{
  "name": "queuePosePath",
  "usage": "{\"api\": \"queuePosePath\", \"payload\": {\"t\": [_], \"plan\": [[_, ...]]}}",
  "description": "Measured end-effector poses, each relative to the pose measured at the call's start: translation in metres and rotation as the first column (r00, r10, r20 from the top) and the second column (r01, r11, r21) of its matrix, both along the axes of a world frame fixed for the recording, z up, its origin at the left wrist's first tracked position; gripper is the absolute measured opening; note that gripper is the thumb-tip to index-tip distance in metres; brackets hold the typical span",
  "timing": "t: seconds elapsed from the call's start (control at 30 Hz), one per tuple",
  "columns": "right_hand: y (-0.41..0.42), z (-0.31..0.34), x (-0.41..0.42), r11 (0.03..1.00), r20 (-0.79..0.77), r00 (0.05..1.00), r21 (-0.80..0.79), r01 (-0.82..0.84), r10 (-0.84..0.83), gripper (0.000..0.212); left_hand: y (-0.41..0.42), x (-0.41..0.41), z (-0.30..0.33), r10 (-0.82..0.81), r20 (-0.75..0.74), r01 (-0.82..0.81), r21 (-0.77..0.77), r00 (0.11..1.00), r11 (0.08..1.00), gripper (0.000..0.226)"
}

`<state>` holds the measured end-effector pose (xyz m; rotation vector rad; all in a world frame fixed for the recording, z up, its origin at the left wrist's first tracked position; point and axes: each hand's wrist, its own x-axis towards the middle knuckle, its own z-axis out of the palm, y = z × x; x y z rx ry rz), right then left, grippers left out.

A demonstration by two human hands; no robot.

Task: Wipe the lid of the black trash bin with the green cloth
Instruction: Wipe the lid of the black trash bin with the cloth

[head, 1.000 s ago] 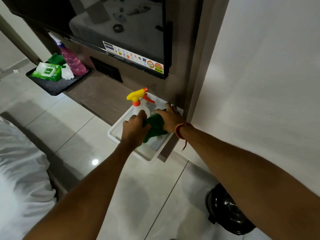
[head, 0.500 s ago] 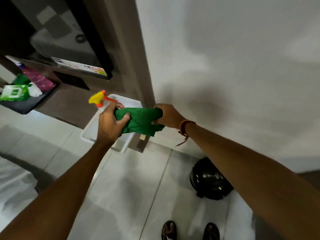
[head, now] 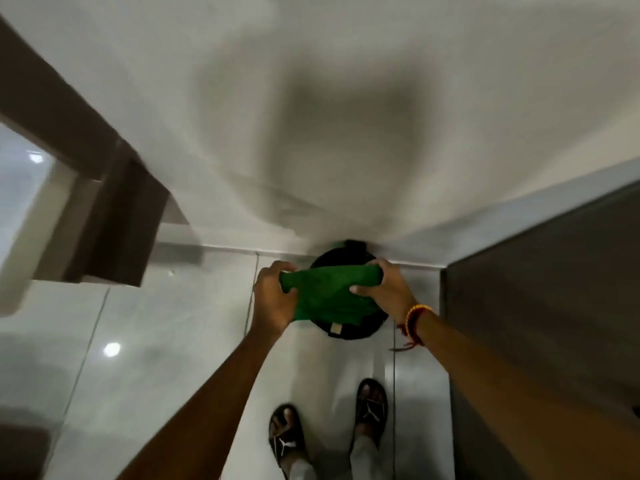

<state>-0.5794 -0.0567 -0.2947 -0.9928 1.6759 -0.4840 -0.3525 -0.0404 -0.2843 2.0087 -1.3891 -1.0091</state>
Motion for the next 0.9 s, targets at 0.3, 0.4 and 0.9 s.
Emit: {"api": "queuePosePath", "payload": {"t": [0.3,0.4,0.9], "plan": [[0.061,-0.188,-0.049,0.973,-0.076,0.972,0.047,0.224,-0.22,0.043,0.017,-0.065,-0.195,-0.004,-0.066,0.013,0.141,0.998,0.99,0.035],[0.049,-0.224,-0.05,0.974,-0.163,0.961,-0.031,0.223,-0.225,0.047,0.008,-0.076,-0.234,-0.012,-0.058,0.018,0.103,0.998,0.995,0.035],[0.098,-0.302,-0.032,0.765,-0.778,0.488,-0.015,-0.644,0.396,0.066,0.063,-0.082,-0.307,-0.636,0.589,0.687,0.179,0.499,0.705,0.063]]}}
